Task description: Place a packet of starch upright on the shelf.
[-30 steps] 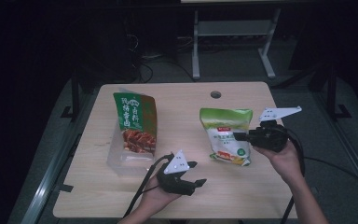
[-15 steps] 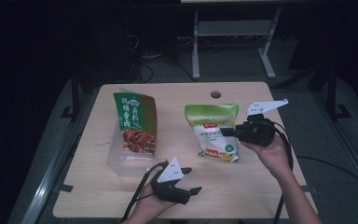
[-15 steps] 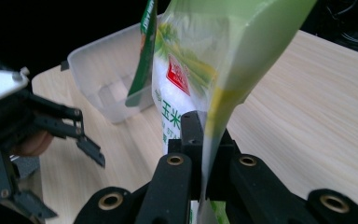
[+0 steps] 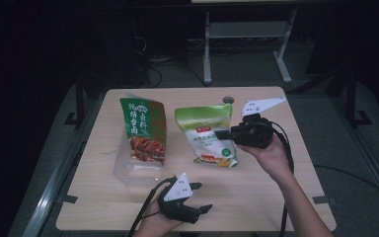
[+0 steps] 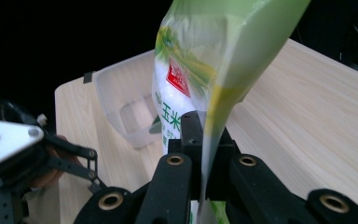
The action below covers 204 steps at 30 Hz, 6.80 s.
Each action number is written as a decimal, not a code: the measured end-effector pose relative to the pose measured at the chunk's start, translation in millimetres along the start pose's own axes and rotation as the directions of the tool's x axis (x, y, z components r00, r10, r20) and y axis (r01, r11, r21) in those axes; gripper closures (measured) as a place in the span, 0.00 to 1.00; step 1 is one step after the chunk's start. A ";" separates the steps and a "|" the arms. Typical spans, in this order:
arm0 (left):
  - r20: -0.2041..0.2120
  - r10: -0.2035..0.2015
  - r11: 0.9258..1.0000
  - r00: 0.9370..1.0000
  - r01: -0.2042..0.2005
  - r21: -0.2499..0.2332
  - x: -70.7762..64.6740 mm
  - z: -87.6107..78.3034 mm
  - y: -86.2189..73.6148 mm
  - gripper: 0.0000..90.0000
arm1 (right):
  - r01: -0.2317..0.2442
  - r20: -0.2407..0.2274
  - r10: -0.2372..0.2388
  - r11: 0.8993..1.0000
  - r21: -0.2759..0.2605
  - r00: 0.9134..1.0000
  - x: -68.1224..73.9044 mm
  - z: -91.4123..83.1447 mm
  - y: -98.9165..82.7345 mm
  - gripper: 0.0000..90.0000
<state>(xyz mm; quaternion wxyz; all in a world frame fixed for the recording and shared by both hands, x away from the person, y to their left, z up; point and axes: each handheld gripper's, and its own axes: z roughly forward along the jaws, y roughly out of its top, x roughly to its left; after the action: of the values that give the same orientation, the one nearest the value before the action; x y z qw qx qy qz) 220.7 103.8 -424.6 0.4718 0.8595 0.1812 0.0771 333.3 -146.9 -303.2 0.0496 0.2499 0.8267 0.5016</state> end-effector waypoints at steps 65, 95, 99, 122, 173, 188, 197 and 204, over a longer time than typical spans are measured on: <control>-0.046 0.006 1.000 0.999 -0.007 -0.018 0.0 -26.2 -19.8 0.30 | 0.105 -0.235 -0.107 0.994 -0.022 0.966 60.7 144.6 84.4 0.99; -0.039 -0.007 1.000 0.999 0.006 -0.030 -1.2 -26.2 -24.5 0.29 | 0.144 -0.335 -0.106 0.985 0.091 0.936 76.3 222.5 74.9 0.99; -0.041 0.000 1.000 0.999 -0.001 -0.011 0.1 -24.9 -25.3 0.29 | 0.140 -0.328 -0.100 0.985 0.099 0.939 73.0 225.4 65.2 0.99; -0.051 0.007 1.000 0.999 -0.007 -0.010 0.0 -22.4 -25.7 0.29 | 0.167 -0.294 -0.120 0.976 0.143 0.948 65.2 208.6 54.1 0.93; -0.101 -0.011 1.000 0.995 0.009 -0.021 21.1 -23.0 -21.2 0.29 | 0.063 -0.224 -0.028 0.986 0.154 0.974 21.2 145.8 20.3 0.63; -0.097 -0.021 1.000 0.995 0.019 -0.020 21.3 -21.9 -21.5 0.28 | 0.001 -0.146 0.022 0.987 0.158 0.989 -1.2 113.4 8.0 0.51; -0.096 -0.019 1.000 0.995 0.017 -0.024 21.2 -21.7 -21.0 0.28 | -0.029 -0.098 0.046 0.986 0.167 0.994 -13.7 97.5 -3.1 0.48; -0.098 -0.023 0.999 0.995 0.021 -0.024 22.5 -22.7 -21.3 0.28 | -0.051 -0.070 0.064 0.983 0.178 0.995 -22.2 86.2 -9.7 0.45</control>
<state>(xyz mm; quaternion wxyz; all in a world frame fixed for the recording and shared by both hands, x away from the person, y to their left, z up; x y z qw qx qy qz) 229.5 140.7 -430.9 0.4728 0.8471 0.2129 0.1161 377.8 -91.5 -357.6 -0.0185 0.2578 0.8616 0.4369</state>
